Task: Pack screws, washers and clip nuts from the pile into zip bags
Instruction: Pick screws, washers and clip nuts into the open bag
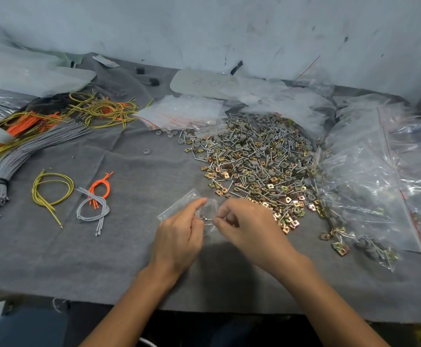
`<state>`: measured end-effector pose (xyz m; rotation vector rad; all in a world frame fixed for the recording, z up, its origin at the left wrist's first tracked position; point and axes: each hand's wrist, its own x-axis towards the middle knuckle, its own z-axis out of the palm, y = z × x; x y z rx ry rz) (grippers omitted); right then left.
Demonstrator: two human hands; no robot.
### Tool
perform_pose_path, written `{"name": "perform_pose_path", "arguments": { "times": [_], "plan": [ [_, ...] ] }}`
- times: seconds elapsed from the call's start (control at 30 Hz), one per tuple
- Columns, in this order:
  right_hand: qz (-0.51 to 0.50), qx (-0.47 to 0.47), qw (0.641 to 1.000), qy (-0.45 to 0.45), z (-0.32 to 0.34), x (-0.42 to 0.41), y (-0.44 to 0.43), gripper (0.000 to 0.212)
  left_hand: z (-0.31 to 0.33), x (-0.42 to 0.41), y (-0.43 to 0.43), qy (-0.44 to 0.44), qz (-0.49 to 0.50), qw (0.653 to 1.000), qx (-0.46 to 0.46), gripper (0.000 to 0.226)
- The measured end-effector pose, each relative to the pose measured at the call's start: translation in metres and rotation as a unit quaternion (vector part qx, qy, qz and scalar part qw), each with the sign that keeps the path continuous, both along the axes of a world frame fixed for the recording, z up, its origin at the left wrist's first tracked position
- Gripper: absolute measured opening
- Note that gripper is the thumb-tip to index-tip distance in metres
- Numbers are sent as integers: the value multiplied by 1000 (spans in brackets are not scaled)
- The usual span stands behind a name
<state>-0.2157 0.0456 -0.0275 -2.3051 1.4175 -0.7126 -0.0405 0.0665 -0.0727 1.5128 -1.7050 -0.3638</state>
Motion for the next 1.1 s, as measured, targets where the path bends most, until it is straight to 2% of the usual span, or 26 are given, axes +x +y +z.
{"name": "perform_pose_path", "arguments": {
  "times": [0.13, 0.4, 0.5, 0.6, 0.83, 1.1],
  "plan": [
    [-14, -67, 997, 43, -12, 17, -3, 8, 0, 0, 0, -2, 2, 1000, -5, 52],
    [-2, -95, 993, 72, -22, 22, -5, 16, 2, -1, 0, -3, 8, 1000, -2, 54],
    [-12, -85, 996, 21, -16, 11, -8, 18, 3, -1, 0, 2, 12, 1000, -3, 53],
    [-69, -89, 993, -20, -11, -8, -22, 11, 3, -1, 1, 2, 18, 1000, -1, 45],
    [-116, -9, 977, 176, -9, -41, -76, 12, 6, -3, 1, -1, 25, 1000, -7, 50],
    [-88, 24, 971, 220, -11, -38, -85, 10, 7, -3, 2, -2, 27, 999, -17, 44]
  ]
}}
